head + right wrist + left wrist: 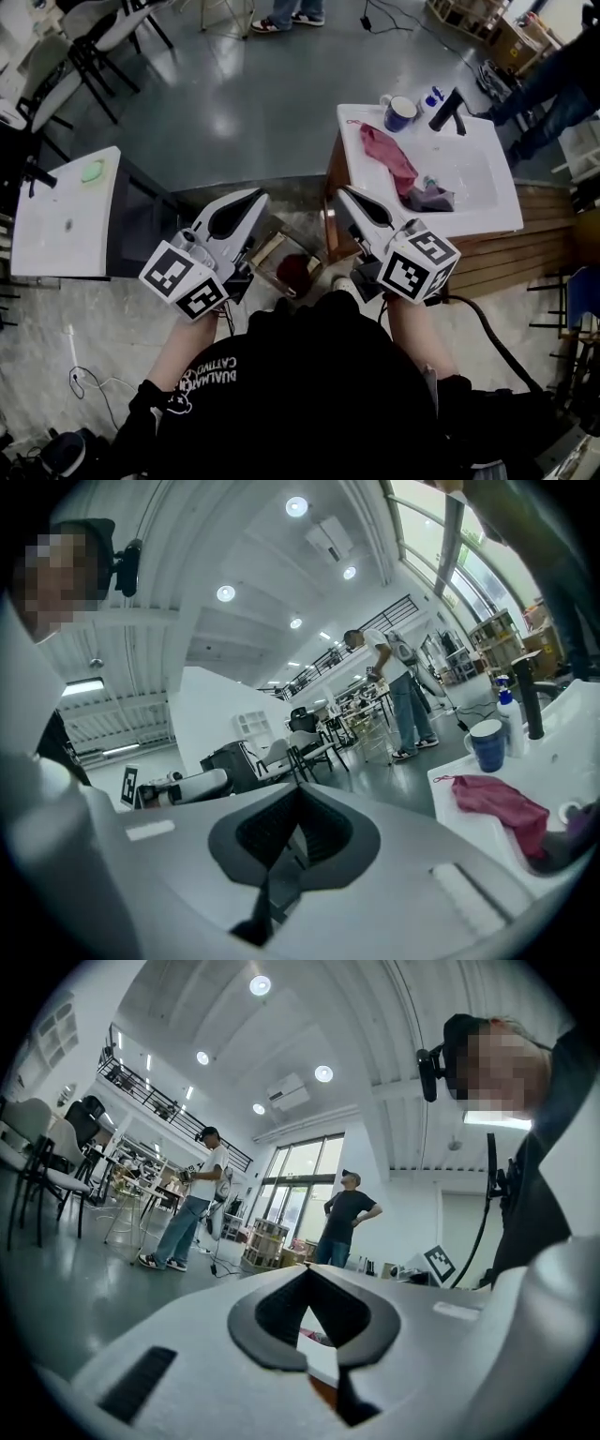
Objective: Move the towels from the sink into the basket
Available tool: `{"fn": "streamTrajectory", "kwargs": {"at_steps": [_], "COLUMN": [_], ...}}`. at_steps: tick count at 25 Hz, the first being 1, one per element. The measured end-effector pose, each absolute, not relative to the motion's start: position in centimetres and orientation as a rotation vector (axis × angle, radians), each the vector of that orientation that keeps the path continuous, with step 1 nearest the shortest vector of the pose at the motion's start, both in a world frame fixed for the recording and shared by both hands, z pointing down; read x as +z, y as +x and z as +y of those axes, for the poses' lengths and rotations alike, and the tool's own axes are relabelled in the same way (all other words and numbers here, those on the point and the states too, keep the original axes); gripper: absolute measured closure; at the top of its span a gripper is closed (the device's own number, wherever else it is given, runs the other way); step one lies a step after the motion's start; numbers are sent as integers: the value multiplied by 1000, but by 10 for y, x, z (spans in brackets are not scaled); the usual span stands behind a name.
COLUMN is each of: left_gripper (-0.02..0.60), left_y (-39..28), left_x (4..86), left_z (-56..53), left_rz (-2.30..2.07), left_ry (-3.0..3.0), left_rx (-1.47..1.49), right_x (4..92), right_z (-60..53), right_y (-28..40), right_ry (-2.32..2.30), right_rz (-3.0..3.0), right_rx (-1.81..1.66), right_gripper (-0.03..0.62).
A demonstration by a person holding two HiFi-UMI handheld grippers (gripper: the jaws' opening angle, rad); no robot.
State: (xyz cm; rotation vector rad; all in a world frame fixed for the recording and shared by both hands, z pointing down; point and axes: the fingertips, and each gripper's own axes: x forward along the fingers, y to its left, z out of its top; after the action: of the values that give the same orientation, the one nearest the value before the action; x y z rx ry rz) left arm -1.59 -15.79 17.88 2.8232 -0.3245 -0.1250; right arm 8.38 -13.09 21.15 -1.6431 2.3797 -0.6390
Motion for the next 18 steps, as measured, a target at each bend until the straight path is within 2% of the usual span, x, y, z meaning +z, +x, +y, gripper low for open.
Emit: {"fn": "streamTrajectory", "kwargs": {"at_steps": [10, 18], "left_gripper": [581, 581], "left_y": [120, 192], "left_x": [194, 230], "left_z": [-159, -172], "left_rz": [-287, -391], "left_ry": [2759, 2705], "left_rx": [-111, -87], "right_x": [225, 266], "right_z": [-134, -156], "right_y": [228, 307], "right_ry": [-1782, -1732], "right_rz": [2331, 2403], "right_rx": [-677, -788], "right_gripper": [589, 589]}}
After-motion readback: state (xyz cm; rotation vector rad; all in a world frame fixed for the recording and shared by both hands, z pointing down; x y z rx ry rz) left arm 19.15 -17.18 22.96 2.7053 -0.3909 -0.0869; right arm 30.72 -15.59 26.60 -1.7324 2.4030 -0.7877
